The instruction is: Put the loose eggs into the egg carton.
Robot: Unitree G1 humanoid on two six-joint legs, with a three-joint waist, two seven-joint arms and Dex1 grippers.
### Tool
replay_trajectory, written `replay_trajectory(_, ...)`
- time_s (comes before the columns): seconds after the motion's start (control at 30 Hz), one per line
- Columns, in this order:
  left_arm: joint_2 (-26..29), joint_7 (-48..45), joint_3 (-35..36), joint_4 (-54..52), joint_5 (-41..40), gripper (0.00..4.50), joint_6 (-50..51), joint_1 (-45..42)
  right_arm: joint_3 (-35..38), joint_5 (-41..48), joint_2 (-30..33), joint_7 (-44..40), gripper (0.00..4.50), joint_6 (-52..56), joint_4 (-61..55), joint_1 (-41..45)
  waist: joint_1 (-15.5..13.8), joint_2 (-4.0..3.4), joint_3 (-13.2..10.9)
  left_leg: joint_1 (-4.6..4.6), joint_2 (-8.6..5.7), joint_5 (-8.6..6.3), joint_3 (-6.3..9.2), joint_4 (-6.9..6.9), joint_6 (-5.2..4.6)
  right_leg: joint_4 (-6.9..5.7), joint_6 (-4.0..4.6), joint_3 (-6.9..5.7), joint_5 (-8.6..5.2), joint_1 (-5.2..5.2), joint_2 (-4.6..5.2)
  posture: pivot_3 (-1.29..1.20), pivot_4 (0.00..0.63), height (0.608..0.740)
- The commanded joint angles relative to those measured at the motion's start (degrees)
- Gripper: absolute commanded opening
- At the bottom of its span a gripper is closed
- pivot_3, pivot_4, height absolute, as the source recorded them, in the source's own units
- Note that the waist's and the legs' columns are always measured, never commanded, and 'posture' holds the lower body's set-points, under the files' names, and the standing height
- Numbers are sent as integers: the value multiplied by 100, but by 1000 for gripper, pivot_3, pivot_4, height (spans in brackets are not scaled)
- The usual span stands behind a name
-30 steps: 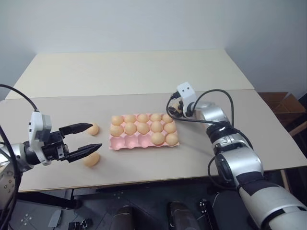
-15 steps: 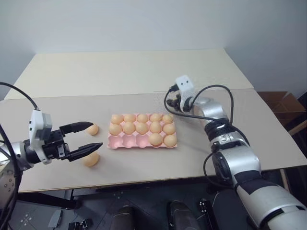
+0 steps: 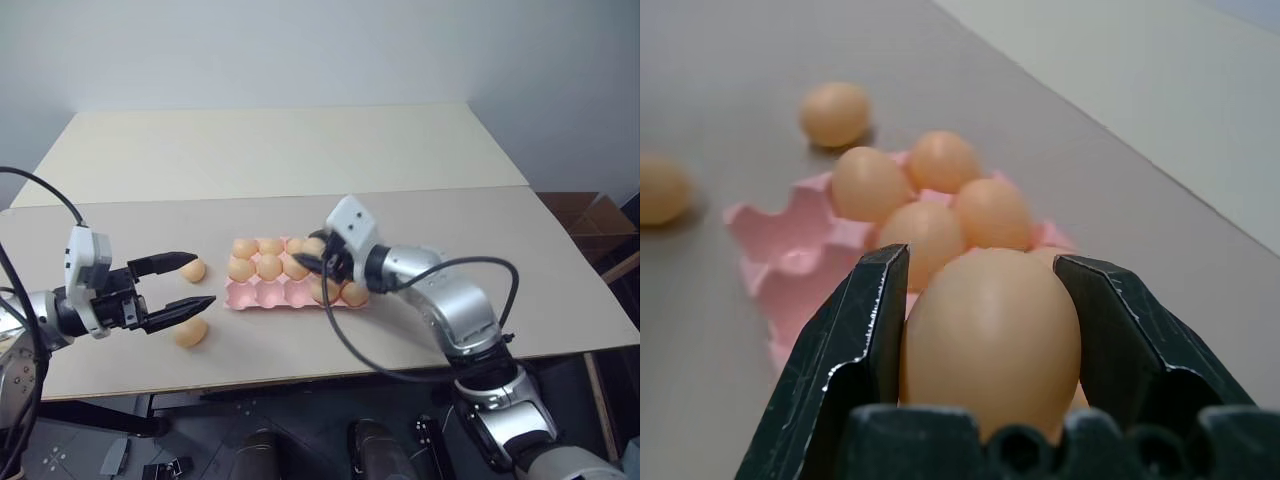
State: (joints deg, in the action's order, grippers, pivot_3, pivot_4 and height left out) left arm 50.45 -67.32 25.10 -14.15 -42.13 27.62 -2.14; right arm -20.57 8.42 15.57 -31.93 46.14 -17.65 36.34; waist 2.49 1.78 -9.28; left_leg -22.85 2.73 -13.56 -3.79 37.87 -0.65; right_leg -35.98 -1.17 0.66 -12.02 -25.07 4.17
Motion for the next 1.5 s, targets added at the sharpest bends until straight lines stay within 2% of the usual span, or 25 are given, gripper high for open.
replay_trajectory(0.03,125,-45,189,-98,-72,4500,-26,0,-234,-191,-41,116,2597,-207,-194,-70,-5,1,0,0,1,4,1,0,5,-2,1,0,0,0,-2,0,150,740)
replay_trajectory(0.1,133,-39,206,-120,-80,4500,-17,16,-369,-253,-78,113,2597,-252,-163,-99,-7,1,1,0,3,9,2,0,12,-5,5,0,2,-2,-6,0,150,740)
replay_trajectory(0.13,136,-31,209,-131,-78,4500,-14,21,-461,-278,-95,91,2787,-275,-147,-117,-8,3,2,0,4,13,3,0,17,-5,5,0,3,-2,-8,0,150,740)
replay_trajectory(0.2,137,-19,212,-145,-74,4500,-9,28,-571,-341,-133,83,3218,-301,-123,-146,-8,4,2,0,5,14,3,0,19,-5,5,0,3,-2,-9,0,150,740)
replay_trajectory(0.33,134,9,219,-183,-90,4500,13,36,-475,-352,-225,148,4484,-274,-149,-95,-10,5,3,-3,5,14,3,0,19,-4,6,0,3,-3,-8,0,150,740)
replay_trajectory(0.47,140,17,185,-158,-75,4500,6,10,-66,-145,-161,56,4484,-143,-473,24,-14,6,3,-5,5,14,3,0,19,-2,6,0,4,-3,-7,0,150,740)
replay_trajectory(0.57,157,2,173,-101,-51,4500,-8,-6,550,238,236,-278,4484,-153,-876,-50,-48,6,4,-6,5,14,4,0,19,-1,6,-2,3,-3,-7,0,150,740)
replay_trajectory(0.77,287,-155,407,-3,-67,4500,-2,219,1791,1212,1390,-1262,4484,-363,-1375,-589,-155,9,5,-6,3,12,2,-1,17,11,5,-4,2,0,-3,0,150,740)
replay_trajectory(0.93,389,-334,986,-30,-93,4500,76,847,2817,1542,2576,-2641,4484,-1632,-1094,-1812,-169,11,3,-6,6,10,1,-2,15,13,9,-4,-2,0,-7,0,150,740)
replay_trajectory(1.1,373,-317,1146,26,-97,4500,149,1070,3043,1620,2846,-2966,4484,-2245,-749,-2324,-152,13,3,12,10,11,-4,-1,15,9,-24,4,-23,8,-13,0,150,740)
replay_trajectory(1.3,326,-33,1073,-14,20,4500,360,1330,3006,1616,2844,-2784,4484,-2398,-665,-2371,-164,13,3,41,14,10,-5,-1,16,3,23,8,-51,30,-17,0,150,740)
replay_trajectory(1.5,279,774,351,-340,714,4500,500,1496,2965,1693,2815,-2646,4484,-2354,-800,-2398,-190,14,3,38,9,9,-7,-1,16,5,6,9,-38,31,-8,0,150,740)
